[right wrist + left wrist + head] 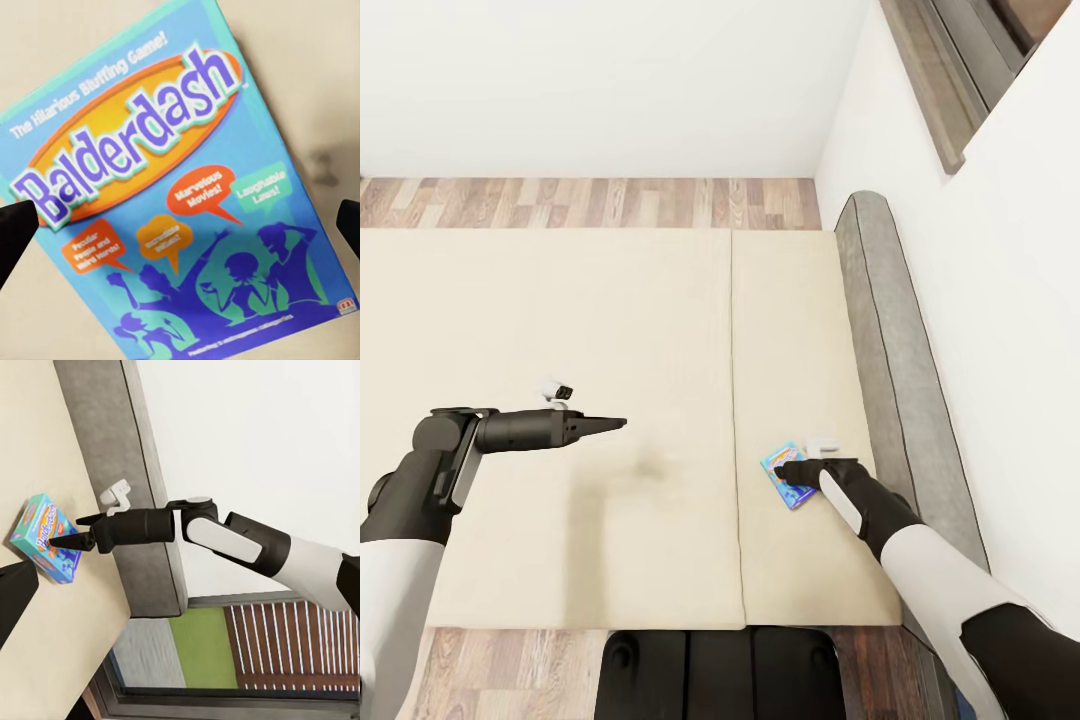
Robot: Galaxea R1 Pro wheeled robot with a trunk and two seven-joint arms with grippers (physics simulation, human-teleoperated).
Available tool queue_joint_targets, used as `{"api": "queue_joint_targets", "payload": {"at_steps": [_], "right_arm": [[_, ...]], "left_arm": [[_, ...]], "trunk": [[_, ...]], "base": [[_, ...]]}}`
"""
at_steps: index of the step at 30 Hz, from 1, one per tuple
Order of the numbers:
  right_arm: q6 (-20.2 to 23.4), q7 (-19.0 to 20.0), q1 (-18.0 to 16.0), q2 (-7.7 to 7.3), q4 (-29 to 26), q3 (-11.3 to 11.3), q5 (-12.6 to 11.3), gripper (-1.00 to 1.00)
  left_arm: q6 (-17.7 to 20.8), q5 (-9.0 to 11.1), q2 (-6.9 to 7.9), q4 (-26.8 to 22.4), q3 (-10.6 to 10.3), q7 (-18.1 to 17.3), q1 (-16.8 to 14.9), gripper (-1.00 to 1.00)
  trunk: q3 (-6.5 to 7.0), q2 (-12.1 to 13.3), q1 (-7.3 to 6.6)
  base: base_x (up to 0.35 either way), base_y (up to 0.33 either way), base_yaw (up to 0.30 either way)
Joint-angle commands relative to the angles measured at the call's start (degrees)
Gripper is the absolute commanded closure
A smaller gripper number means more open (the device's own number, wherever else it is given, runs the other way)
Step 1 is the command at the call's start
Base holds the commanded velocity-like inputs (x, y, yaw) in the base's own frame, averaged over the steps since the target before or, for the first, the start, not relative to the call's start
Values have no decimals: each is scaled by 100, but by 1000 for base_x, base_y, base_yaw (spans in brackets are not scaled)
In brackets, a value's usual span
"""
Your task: Put all the toys in the child's room - the three board games (two on the bed and one on the table), the two jigsaw puzzles on the table, and the tennis ball on the table - inside the toy box on the table in the child's room.
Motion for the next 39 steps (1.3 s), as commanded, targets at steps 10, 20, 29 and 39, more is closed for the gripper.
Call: {"api": "queue_joint_targets", "payload": {"at_steps": [10,20,29,39], "right_arm": [[18,-17,2,-7,-15,41,-21,-100],[14,-15,3,-7,-16,38,-20,-100],[9,-15,3,-7,-17,41,-20,-100],[7,-15,3,-7,-17,41,-20,-100]], "left_arm": [[58,-3,4,-1,-2,-22,-4,-100],[60,-3,5,-1,-2,-22,-3,-100],[59,-3,-2,-1,-2,-22,-5,-100],[58,-3,-1,-1,-2,-22,-3,-100]], "trunk": [[-6,-9,3],[-16,-9,3],[-73,-9,3],[-82,-9,3]], "base": [[0,0,0],[0,0,0],[0,0,0],[0,0,0]]}}
